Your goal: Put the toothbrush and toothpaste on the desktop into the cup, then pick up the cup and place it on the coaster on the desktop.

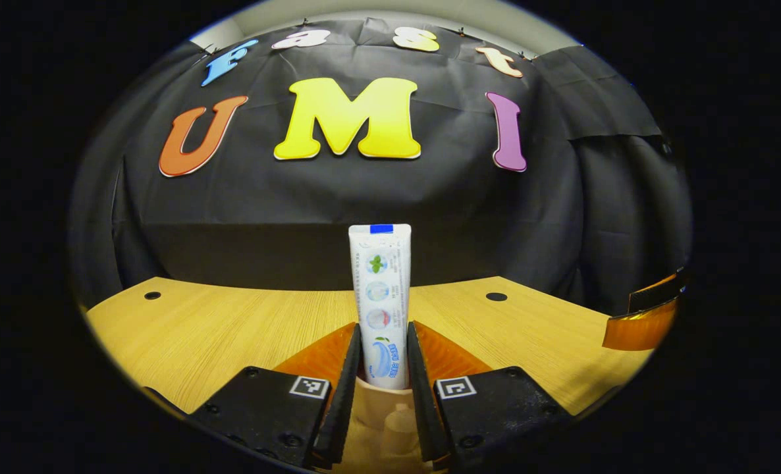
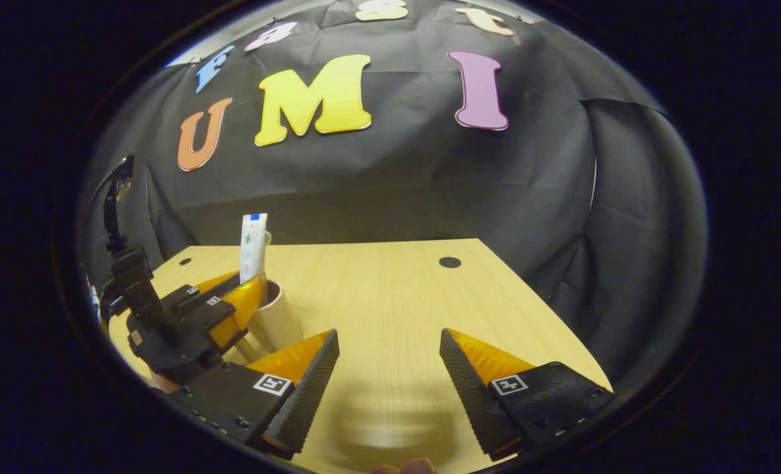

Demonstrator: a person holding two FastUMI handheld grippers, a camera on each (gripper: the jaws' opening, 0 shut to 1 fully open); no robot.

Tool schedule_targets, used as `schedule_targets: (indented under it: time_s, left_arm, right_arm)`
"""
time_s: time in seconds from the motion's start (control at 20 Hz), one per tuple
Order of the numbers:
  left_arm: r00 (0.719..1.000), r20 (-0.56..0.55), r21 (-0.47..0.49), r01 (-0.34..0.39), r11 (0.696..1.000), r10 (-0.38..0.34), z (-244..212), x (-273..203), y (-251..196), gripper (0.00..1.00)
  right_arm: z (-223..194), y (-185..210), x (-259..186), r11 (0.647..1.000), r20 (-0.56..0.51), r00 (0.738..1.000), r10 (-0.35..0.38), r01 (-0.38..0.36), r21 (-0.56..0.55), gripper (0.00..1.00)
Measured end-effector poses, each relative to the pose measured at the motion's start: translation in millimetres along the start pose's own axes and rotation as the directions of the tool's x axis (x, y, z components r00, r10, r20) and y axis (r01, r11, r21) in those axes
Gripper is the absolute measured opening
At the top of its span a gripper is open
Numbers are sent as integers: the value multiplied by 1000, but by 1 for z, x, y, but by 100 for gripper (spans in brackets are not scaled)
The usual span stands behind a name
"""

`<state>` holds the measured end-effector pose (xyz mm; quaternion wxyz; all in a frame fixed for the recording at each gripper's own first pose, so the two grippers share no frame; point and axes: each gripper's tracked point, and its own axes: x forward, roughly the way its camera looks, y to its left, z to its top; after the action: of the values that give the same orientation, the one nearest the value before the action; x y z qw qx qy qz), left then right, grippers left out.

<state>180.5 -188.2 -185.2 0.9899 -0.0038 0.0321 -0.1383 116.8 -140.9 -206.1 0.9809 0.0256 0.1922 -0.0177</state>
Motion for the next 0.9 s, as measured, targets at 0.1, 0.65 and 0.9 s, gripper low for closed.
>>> schedule_targets:
  time_s: [0.1, 0.65, 0.9]
  left_arm:
    - [1000, 0, 5, -3, 1000, 3, 5, -7, 2, 47]
    - [999, -41, -55, -26, 998, 24, 60, -98, 33, 87]
    - [989, -79, -71, -132, 989, 126, 95, -149, 82, 94]
  right_arm:
    - [1, 5, -4, 1000, 1, 1000, 6, -6, 2, 94]
    - [19, 47, -37, 1000, -48, 999, -16, 16, 5, 94]
    - [32, 92, -48, 1000, -137, 991, 1, -2, -4, 94]
